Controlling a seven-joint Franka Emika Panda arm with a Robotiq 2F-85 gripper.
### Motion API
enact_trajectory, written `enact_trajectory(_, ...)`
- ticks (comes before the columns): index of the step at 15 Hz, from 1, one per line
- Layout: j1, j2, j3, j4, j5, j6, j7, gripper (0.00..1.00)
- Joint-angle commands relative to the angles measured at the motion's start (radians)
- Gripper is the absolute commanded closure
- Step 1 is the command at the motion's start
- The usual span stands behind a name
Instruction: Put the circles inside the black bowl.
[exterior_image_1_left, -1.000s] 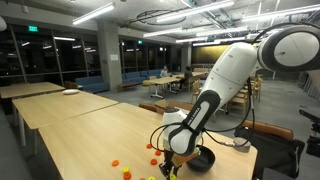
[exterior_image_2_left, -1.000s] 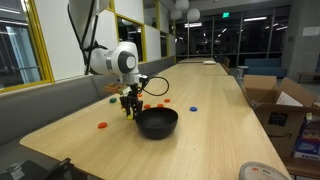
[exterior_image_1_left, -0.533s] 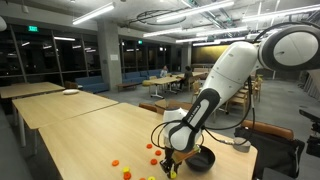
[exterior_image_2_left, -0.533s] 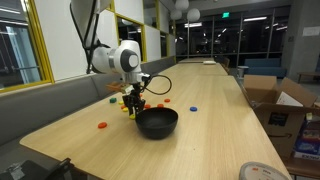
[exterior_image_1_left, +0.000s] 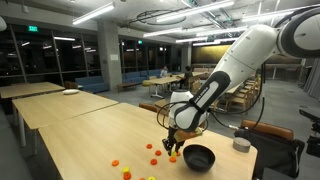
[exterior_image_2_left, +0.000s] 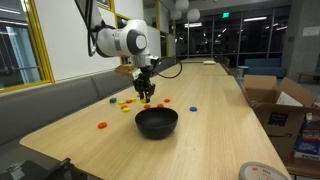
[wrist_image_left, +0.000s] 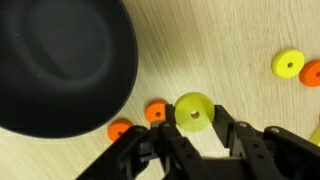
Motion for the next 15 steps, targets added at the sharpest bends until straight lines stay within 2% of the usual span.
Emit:
enact_trajectory(1,0.018,-0.097,-0.06,-0.076,-0.088,0.008,0.125,0.71)
enact_trajectory(5,0.021,-0.123,-0.137,-0.101,-0.257,-0.051,0.309,0.72)
enact_trajectory(7,0.007,-0.12,-0.146,-0.099,-0.318,-0.107,0.366,0.72)
enact_trajectory(12,-0.078,-0.106,-0.063,-0.084,-0.202,-0.233,0.214,0.72)
enact_trajectory(13,-0.089,-0.104,-0.052,-0.081,-0.177,-0.242,0.193,0.4)
enact_trajectory(15,-0.099,-0.105,-0.044,-0.081,-0.16,-0.225,0.178,0.25)
